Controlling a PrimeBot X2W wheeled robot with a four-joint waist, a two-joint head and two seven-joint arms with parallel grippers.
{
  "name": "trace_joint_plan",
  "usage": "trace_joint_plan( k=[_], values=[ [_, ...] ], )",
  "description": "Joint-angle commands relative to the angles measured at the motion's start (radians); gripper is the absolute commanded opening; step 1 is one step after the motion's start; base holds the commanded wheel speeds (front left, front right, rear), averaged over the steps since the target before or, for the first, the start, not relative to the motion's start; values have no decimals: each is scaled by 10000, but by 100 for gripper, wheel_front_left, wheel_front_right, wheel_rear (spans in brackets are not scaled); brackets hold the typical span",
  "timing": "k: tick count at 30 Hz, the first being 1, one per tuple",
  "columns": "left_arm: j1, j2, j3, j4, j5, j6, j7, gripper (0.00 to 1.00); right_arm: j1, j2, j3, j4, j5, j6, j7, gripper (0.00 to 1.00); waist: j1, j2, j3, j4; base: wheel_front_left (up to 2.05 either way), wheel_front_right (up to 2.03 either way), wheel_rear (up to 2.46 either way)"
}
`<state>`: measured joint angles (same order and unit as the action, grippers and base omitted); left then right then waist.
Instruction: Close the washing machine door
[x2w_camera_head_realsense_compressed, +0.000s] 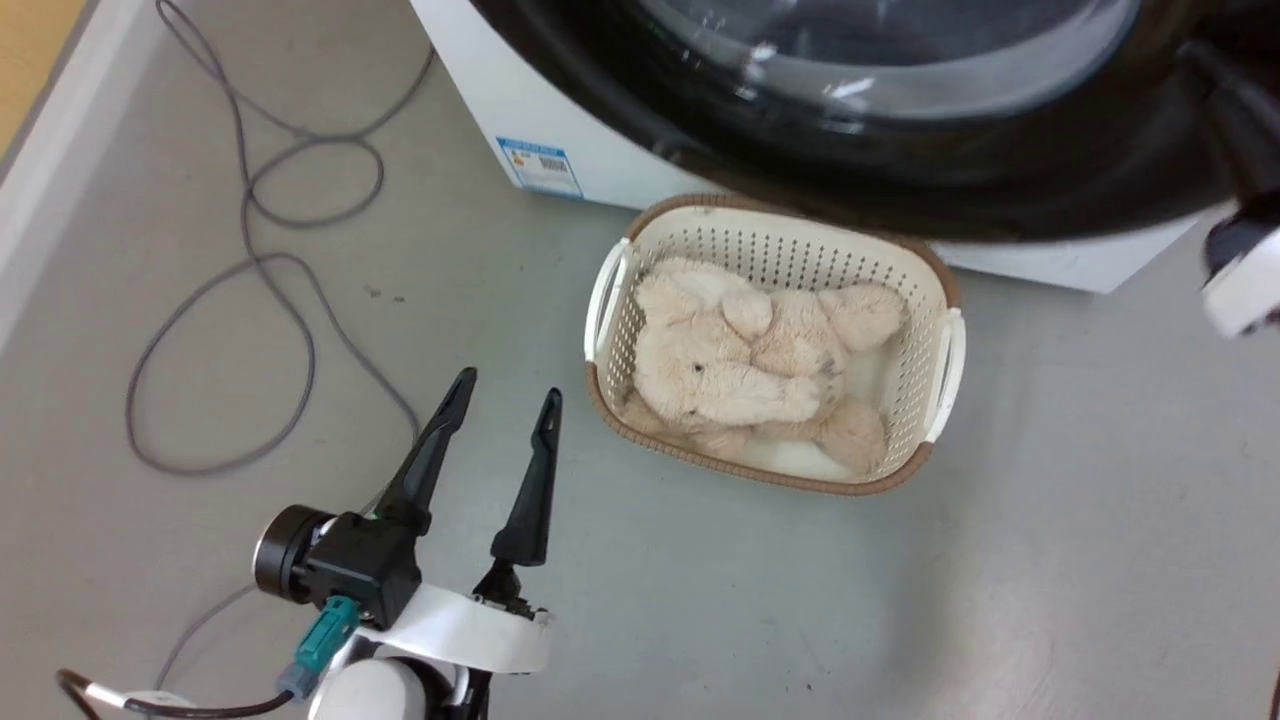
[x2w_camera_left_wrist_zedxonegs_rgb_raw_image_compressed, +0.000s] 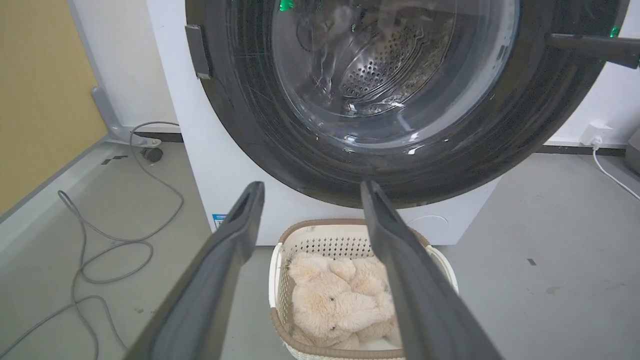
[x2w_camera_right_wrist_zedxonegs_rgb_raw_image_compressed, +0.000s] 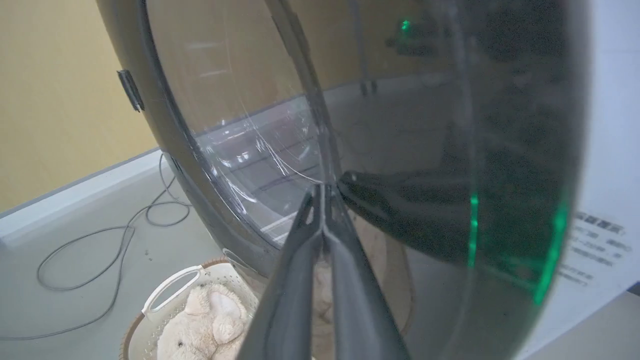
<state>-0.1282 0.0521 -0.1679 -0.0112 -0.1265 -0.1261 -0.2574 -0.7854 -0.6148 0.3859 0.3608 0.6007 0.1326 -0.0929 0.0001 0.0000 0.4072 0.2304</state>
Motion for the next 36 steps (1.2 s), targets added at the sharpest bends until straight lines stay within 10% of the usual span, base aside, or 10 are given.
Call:
trace_joint_plan(
  k=[1, 20, 36],
  values=[
    [-210, -16, -54, -33, -44, 1, -43, 100, -343, -11, -186, 320, 138, -19, 241, 0, -1, 0, 138, 54, 0, 0, 0],
    [-568, -18, -394, 96, -87, 363, -43, 100, -2104, 1024, -1324, 2531, -32, -19, 966, 0, -1, 0, 437, 177, 0, 0, 0],
    [382, -18, 452, 902, -222, 519, -43, 100, 583, 1585, -331, 1992, -157, -19, -389, 0, -1, 0, -2020, -1153, 0, 0, 0]
  ],
)
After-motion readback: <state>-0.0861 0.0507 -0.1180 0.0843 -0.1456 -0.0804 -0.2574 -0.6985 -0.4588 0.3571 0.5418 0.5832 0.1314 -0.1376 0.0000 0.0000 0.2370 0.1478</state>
